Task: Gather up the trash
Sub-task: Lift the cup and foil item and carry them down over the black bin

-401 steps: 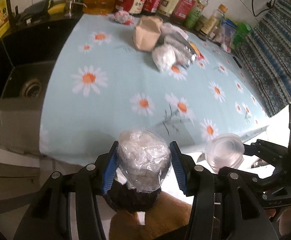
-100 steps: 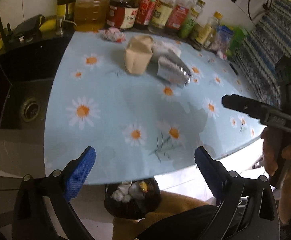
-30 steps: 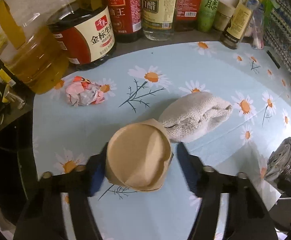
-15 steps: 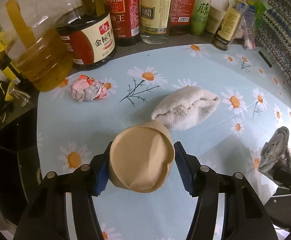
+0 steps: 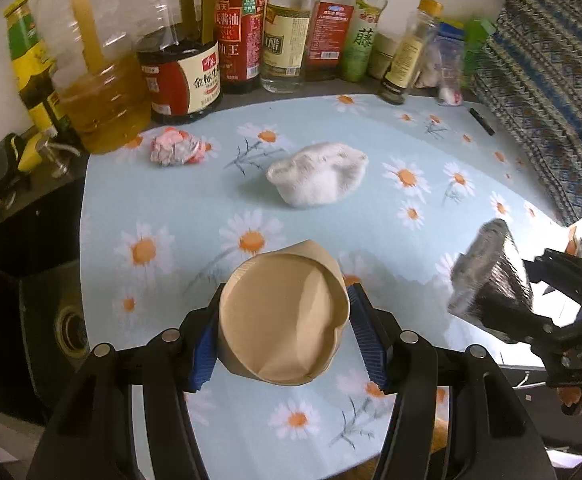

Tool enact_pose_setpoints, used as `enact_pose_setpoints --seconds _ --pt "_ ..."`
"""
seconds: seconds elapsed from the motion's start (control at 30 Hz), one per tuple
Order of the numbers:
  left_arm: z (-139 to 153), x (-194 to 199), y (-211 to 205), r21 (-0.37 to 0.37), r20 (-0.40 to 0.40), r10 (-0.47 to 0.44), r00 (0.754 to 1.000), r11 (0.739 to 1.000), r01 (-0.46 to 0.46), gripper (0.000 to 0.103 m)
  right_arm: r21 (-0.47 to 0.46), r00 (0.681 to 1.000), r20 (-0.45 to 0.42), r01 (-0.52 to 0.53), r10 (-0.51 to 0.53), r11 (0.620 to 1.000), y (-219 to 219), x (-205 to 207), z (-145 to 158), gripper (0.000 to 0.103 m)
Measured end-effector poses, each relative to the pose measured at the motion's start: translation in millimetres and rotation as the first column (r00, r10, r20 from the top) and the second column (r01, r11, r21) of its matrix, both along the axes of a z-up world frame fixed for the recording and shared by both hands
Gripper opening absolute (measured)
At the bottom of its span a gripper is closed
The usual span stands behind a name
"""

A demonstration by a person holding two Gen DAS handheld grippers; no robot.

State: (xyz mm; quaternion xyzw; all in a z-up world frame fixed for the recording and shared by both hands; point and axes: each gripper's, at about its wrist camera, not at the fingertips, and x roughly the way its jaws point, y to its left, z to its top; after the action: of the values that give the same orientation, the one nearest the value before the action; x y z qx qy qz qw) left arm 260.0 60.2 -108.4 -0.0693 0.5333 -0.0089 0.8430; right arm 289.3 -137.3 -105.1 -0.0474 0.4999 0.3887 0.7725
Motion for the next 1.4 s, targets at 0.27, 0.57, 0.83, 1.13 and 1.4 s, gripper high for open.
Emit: enact_pose_setpoints --seconds 0.27,0.57,0.83,1.13,1.4 --pt "-8 -49 -3 -0.079 0.005 0.010 1.000 0.997 -0.010 0.057 -0.004 1.000 -0.016 0.001 -0.001 1.000 8 -29 -3 0.063" --pt "-20 -103 -10 -0.170 0.007 0.027 1.000 0.985 -0.025 0.057 -0.014 0.999 -0.046 -0.010 0.010 1.000 14 -67 -9 0.063" --pt "-34 -147 -17 -0.222 -0.010 0.003 1.000 0.975 -0.006 0.057 -0.031 0.996 -0.084 -0.014 0.011 0.999 15 -102 -18 0.063" --pt "-48 -186 -19 -0.272 -0.023 0.003 1.000 0.962 -0.010 0.057 -0.056 0.991 -0.131 -0.010 0.002 0.998 15 -140 -35 0.063" --pt "-79 -209 -27 -0.303 -0.088 -0.016 0.996 0.953 -0.011 0.057 -0.075 0.979 -0.201 -0.005 -0.010 0.997 15 -161 -58 0.063"
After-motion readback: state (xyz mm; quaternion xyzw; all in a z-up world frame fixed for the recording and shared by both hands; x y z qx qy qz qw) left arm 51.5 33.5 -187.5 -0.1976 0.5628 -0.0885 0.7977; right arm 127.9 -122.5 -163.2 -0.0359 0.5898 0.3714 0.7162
